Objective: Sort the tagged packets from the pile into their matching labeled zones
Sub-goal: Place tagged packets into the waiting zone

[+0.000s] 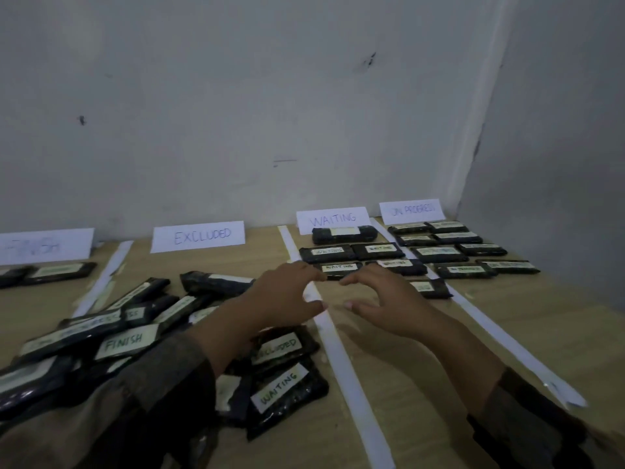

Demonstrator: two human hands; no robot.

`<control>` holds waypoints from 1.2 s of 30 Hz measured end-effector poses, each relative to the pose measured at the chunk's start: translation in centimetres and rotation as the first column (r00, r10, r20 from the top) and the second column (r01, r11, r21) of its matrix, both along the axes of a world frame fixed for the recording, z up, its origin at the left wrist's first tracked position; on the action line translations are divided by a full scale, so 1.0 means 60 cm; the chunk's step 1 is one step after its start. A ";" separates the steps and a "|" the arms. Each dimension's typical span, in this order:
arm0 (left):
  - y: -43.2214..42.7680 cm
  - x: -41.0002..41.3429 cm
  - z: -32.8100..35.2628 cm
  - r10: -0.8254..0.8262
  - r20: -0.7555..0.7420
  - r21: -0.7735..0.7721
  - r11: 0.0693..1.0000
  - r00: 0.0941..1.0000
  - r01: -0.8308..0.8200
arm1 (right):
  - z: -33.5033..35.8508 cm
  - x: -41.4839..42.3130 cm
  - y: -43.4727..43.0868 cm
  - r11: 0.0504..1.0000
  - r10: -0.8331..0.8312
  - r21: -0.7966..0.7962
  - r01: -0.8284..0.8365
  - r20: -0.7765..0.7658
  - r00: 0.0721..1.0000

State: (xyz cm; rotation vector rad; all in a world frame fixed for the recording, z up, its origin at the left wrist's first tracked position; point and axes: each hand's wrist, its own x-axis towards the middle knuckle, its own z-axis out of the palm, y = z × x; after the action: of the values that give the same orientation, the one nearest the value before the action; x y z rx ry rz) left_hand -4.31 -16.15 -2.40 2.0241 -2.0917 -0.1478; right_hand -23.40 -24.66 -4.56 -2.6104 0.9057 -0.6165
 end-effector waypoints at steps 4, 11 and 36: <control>0.054 0.051 0.012 0.008 -0.053 0.043 0.999 0.999 -0.006 | -0.001 0.042 0.058 0.994 0.109 0.017 -0.109 -0.003 0.994; 0.153 0.105 0.013 -0.002 -0.116 0.070 0.998 0.993 0.010 | -0.016 0.098 0.144 0.967 0.254 0.031 -0.253 -0.068 0.965; 0.323 0.268 -0.018 0.332 -0.175 0.106 0.942 0.927 -0.317 | -0.010 0.226 0.249 0.949 0.316 0.036 -0.314 -0.110 0.942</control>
State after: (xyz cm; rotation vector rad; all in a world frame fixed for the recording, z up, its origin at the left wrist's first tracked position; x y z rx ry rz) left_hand 11.79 3.21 -3.46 2.2674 -1.6349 -0.3535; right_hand -9.82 -9.73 -5.13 -2.7154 0.5007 -0.3743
